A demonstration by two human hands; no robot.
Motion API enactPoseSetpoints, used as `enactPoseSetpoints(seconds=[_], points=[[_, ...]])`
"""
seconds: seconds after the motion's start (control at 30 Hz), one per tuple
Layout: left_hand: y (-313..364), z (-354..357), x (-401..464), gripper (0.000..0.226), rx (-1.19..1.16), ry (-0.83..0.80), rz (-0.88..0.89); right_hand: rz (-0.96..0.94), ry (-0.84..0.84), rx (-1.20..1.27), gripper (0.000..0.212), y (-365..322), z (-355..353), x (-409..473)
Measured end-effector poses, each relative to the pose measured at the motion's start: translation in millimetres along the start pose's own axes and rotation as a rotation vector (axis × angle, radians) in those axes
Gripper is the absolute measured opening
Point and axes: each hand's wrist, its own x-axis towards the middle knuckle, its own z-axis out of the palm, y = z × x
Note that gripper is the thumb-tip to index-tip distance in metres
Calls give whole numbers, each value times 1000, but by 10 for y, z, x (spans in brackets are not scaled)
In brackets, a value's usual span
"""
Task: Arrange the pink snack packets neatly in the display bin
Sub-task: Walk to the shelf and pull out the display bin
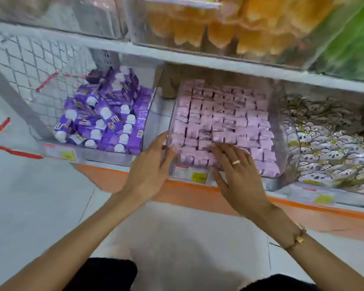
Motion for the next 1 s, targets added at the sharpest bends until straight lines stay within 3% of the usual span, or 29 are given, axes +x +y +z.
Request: enactPoseSetpoints(seconds=[0.2, 0.3, 0.37, 0.5, 0.63, 1.0], points=[[-262, 111, 88, 32, 26, 37, 129, -75, -84, -160, 52, 14, 11, -58], [-197, 89, 35, 31, 102, 51, 156, -70, -170, -98, 53, 14, -141, -44], [-144, 64, -12, 29, 122, 40, 145, -51, -140, -12, 43, 40, -315, -59], [-69, 0, 46, 16, 156, 60, 84, 218, 186, -89, 23, 303, -665, -163], [62, 21, 162, 19, 235, 27, 35, 502, -10, -230, 38, 567, -747, -203], [69, 101, 167, 28, 179, 78, 46, 575, -64, -195, 39, 597, -530, -19]])
